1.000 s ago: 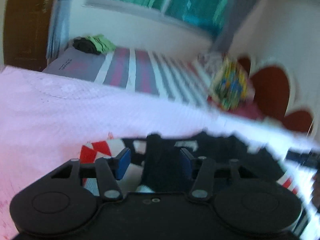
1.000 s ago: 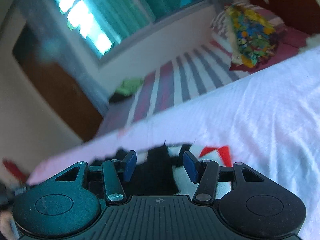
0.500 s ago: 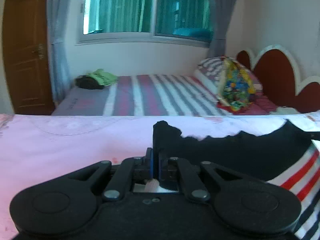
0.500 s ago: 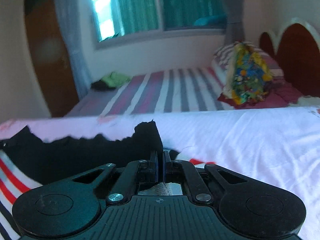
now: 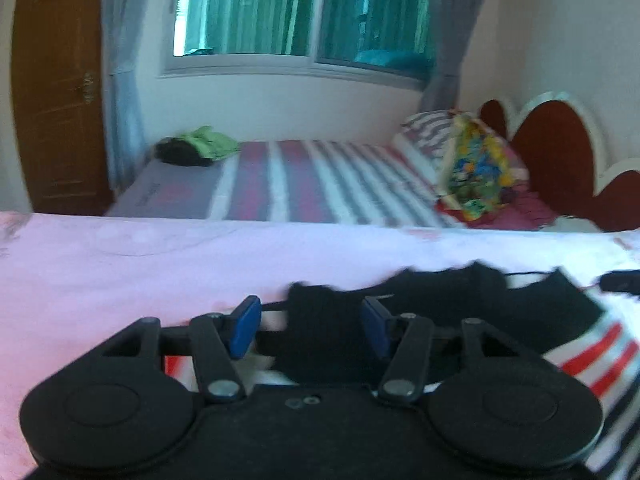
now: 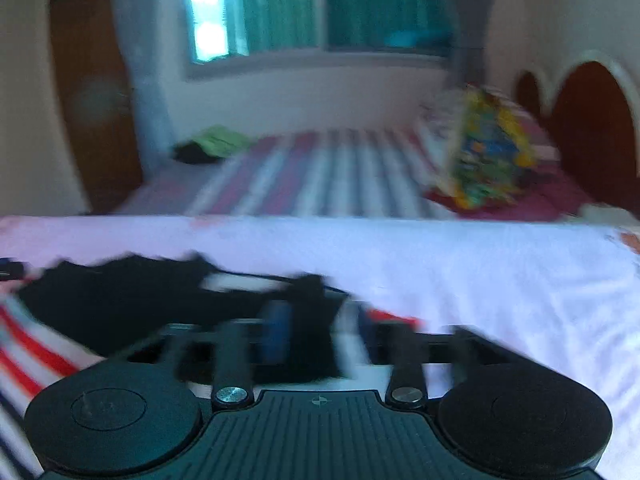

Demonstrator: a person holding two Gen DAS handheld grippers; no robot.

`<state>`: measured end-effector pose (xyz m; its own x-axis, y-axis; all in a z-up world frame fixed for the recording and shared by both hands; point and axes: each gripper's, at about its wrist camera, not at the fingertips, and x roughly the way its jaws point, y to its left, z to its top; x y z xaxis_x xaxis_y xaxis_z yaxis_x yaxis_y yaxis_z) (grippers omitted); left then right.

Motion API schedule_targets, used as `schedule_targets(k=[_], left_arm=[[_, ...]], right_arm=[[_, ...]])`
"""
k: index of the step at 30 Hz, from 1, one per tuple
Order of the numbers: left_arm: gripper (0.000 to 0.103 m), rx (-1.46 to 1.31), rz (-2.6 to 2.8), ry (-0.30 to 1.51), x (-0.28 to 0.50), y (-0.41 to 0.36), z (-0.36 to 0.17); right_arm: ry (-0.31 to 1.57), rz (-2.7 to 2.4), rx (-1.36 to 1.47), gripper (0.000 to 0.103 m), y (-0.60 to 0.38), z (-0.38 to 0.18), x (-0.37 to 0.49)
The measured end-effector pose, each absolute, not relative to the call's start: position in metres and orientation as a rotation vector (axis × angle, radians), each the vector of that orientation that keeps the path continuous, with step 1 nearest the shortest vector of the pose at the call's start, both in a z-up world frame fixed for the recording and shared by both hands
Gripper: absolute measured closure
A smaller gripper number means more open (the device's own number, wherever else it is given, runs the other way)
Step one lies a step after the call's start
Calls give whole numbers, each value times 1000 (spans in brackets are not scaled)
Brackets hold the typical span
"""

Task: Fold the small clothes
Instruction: 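Lay the folded hem down and open both grippers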

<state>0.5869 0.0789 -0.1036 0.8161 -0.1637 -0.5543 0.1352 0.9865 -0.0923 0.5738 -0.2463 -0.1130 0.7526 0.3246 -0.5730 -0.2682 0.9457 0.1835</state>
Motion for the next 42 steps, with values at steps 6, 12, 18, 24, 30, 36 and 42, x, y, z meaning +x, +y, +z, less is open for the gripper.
schedule_targets(k=[6,12,18,24,30,36,42], left_arm=[[48,31,-312,667,592,1,-117],[46,74,-259,721,582,42,-139],[50,84,-204,712,569,66,-131],[49,111,-335,643,535,0,-118],[44,180,-355,672,518,-16,-139],[42,102,-218,668,497,46,-137],[45,88,-257,644,469,17,-120]], right_arm=[[746,453,-2,71,-163,-133,583],[748,307,-113,71,-200,-148,576],[703,228,-90,72,-233,-141,559],[685,420,-25,72,-186,-125,521],[728,402,-59,72,-186,-145,508],[764,179,-27,72,-244,-146,485],[701,313,3,72,-204,-124,443]])
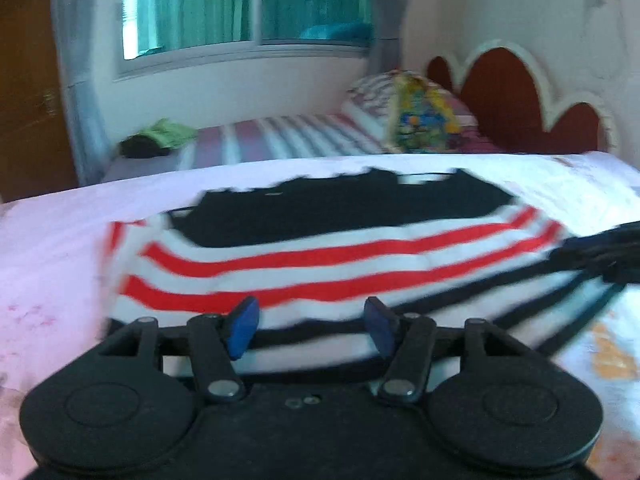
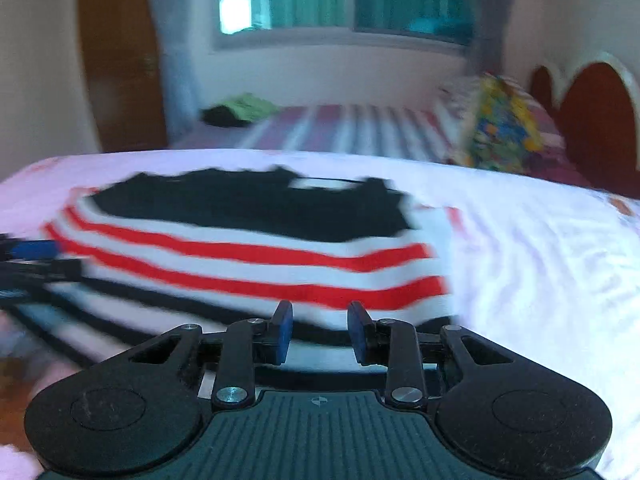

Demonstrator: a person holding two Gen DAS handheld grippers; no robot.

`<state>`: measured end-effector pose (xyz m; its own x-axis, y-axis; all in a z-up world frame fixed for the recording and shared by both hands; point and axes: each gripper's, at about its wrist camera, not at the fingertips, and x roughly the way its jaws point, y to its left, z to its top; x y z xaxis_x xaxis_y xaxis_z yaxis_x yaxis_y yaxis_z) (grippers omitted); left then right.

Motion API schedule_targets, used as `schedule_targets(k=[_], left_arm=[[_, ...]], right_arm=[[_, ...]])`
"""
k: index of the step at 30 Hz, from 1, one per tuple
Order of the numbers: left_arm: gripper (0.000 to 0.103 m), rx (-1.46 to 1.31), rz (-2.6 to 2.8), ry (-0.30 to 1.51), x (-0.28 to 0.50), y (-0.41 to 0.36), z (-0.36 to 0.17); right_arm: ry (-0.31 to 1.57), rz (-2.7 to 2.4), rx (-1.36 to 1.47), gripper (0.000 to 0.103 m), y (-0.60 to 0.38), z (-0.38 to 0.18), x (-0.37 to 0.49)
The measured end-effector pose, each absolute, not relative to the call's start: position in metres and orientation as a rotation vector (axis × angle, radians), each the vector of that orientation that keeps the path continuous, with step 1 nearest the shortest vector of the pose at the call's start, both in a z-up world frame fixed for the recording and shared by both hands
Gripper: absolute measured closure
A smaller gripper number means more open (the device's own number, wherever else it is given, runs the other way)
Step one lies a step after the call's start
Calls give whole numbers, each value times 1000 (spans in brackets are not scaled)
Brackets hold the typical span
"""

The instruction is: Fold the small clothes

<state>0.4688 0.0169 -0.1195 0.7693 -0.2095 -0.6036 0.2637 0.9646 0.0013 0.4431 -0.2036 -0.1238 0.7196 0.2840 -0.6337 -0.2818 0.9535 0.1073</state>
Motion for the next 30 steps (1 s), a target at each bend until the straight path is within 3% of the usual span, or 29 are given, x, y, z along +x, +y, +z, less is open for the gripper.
schedule_targets(k=[5,11,24,25,26,30], left_arm=[[45,213,-305,668,448,-23,-137],[43,256,-226,601,419,17,-135],[44,-29,-145,701,429,72,-137],[44,-46,-148,705,430,75,-136],[44,-57,-150,707,430,76,-137],[44,-50,-156,710,432,76,-138]], right_arm=[[761,360,-82,72,-170,-147,425],[658,221,62,72,-234,-123,401],[773,87,244,72,-291,-141,411],[770,100,246,74,-293,-140,409],[773,101,225,90,-293,-140,408],[771,92,183,94,-294,-144,401]])
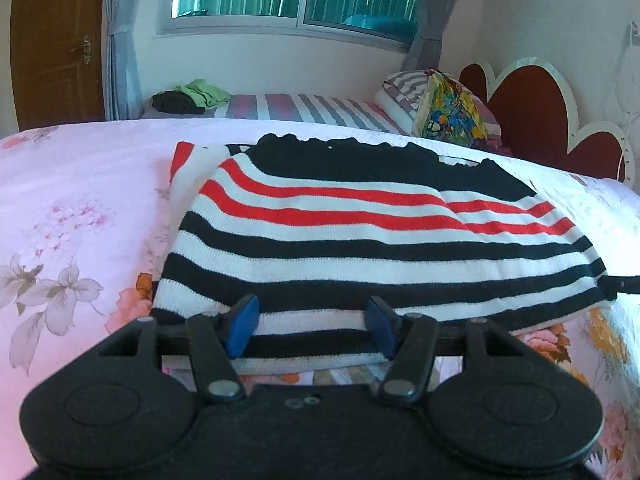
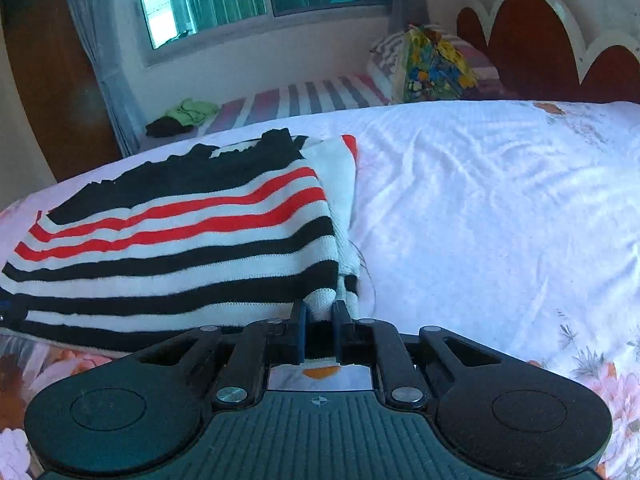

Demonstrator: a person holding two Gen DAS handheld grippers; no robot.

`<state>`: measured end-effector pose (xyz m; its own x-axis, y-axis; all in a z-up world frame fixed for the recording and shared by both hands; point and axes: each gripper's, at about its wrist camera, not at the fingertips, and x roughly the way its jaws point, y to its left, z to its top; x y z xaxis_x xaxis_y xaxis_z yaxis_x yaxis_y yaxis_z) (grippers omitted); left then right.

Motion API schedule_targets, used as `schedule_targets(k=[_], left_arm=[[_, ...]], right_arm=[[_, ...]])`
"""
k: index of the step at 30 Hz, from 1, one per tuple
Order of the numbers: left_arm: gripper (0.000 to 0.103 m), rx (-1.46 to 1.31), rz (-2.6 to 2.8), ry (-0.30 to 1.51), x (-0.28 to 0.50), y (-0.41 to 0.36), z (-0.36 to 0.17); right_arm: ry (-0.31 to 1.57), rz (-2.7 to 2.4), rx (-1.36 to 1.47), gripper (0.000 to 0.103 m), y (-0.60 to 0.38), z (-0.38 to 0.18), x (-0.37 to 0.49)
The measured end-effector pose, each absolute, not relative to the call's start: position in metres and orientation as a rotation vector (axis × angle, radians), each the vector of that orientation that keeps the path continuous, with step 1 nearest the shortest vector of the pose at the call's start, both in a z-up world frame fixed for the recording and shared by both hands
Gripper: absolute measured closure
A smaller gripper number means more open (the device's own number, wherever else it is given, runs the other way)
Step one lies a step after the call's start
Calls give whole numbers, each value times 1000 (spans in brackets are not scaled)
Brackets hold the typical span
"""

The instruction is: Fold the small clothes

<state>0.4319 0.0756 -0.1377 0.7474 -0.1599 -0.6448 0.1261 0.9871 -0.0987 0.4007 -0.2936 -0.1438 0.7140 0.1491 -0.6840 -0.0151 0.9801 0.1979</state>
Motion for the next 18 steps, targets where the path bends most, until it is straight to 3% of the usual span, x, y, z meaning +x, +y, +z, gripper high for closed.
schedule_targets(k=[7,12,18], left_arm=[[43,-27,-156,706,426,82,-139],[43,-13,-140,691,424,66,-129],[39,35,-106,712,426,62,-141]], right_arm=[[785,66,126,93,-296,-146,395],[633,124,69,93,-268,-115,385],[775,172,11,93,-246,-149,399]])
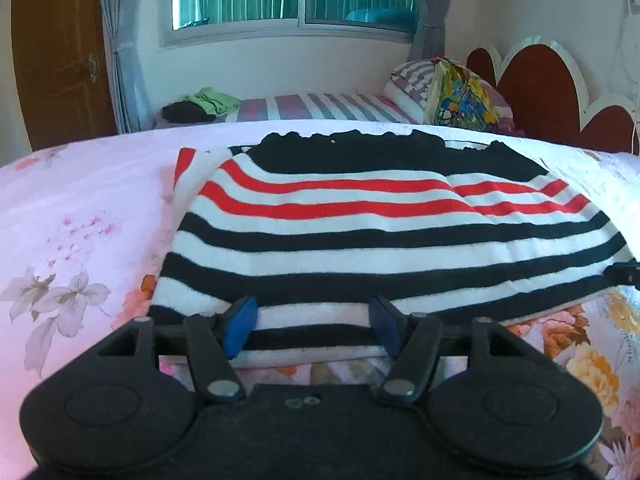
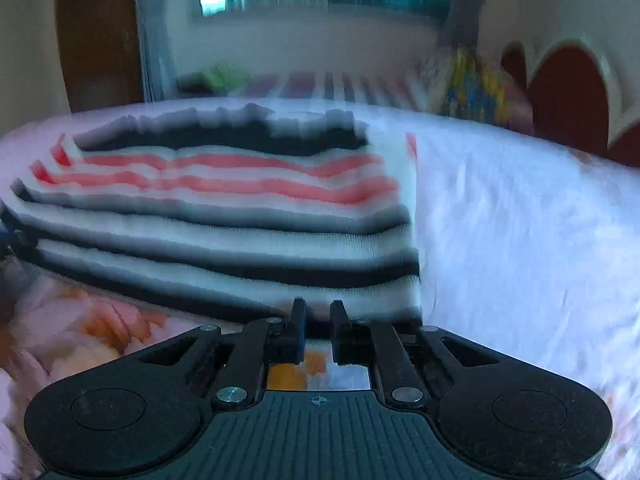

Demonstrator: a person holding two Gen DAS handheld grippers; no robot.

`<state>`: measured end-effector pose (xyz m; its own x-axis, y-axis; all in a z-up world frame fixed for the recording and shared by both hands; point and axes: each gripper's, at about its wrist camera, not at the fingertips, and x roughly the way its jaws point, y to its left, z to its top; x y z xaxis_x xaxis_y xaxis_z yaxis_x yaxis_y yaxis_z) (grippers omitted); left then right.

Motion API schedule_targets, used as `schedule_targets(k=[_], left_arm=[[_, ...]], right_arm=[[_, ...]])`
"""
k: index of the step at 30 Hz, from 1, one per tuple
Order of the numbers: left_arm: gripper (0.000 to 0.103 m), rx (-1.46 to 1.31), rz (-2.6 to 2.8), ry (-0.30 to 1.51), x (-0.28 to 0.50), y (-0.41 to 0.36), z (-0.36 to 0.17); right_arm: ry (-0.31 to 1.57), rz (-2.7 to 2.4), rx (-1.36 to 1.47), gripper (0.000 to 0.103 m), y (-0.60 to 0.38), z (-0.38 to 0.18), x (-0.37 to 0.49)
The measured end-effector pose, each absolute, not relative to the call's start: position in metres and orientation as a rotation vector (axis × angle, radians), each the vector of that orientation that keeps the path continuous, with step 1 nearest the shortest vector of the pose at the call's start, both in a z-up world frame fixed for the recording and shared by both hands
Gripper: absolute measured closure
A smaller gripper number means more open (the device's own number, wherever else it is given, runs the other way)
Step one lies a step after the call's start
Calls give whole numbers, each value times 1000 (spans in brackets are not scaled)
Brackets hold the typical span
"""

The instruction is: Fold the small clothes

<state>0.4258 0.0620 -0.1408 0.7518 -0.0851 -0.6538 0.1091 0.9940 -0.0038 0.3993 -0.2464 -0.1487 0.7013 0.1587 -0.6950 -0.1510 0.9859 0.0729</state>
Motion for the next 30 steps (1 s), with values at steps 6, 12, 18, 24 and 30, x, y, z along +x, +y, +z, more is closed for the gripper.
schedule_targets(k=[6,12,18,24,30], left_arm=[[39,-5,-83,715,412,92,-138],[40,-7,-61,742,414,87,-130],[41,10,-22,755,403,81,-121],[43,-136,-6,770,386,92,-122],[45,-454,-20,766,387,114,-135]], right_arm=[[747,160,28,93,-255,-133,394],[765,159,73,93,-258,-129,397],[762,174,103,93,-256,-119,381],[760,204,134,93,-250,-112,372],[748,232,158,93,-241,-103,376]])
